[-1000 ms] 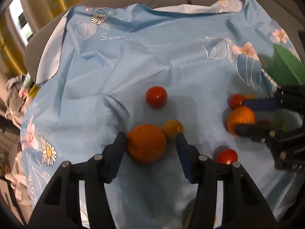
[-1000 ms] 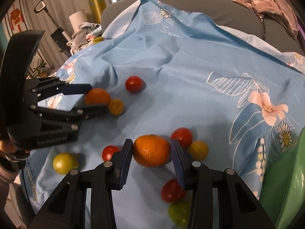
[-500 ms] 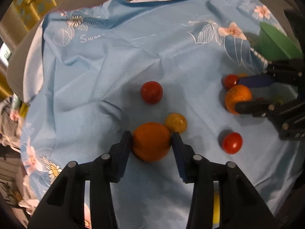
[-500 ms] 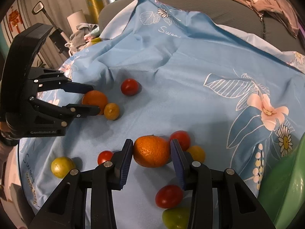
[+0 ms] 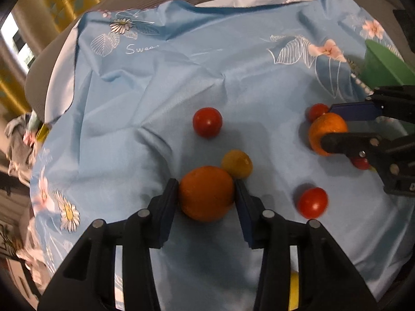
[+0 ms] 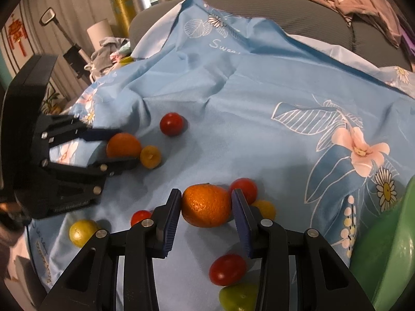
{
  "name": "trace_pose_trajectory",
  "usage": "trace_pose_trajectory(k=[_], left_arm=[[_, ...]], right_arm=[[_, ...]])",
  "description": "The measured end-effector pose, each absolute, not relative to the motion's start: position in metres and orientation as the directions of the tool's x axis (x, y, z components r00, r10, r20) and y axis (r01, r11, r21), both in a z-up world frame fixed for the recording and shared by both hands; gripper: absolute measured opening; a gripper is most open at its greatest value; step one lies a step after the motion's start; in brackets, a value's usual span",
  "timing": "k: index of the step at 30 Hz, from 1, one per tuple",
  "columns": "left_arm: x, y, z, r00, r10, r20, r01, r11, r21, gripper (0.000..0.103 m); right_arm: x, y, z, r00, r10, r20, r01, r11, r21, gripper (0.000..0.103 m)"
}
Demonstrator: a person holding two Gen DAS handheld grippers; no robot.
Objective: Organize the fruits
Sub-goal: 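Carry both oranges into the green bowl and open both tools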
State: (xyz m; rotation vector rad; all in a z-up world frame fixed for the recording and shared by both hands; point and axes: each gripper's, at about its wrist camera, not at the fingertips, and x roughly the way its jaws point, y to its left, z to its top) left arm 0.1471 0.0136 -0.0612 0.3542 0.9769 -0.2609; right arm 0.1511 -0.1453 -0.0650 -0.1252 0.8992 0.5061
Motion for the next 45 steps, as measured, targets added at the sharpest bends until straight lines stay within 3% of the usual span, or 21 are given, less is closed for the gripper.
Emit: trace_pose_trajectory(k=[18, 33, 45], left_arm=[[0.079, -0.024, -0.001, 0.593, -0.173, -0.786, 0.37, 0.926, 0.075, 0.043], [0.058, -0.111, 0.043, 0.606, -0.355, -0.712, 0.506, 0.863, 0.001, 0.043], [0.067, -0.187, 0.04, 0.527, -0.466, -0.711, 0.615, 0.786, -0.059, 0.043]], right_arm=[[0.102, -0.189, -0.017, 0.602, 0.368, -0.709, -0.413, 0.903, 0.118, 0.041], [0.058, -0.26, 0.015, 0.712, 0.295, -0.637, -0.286, 0.951, 0.121, 0.041], [0.041, -0.331, 0.006, 0.737, 0.178, -0.652, -0.126, 0.984, 0.127, 0.041]])
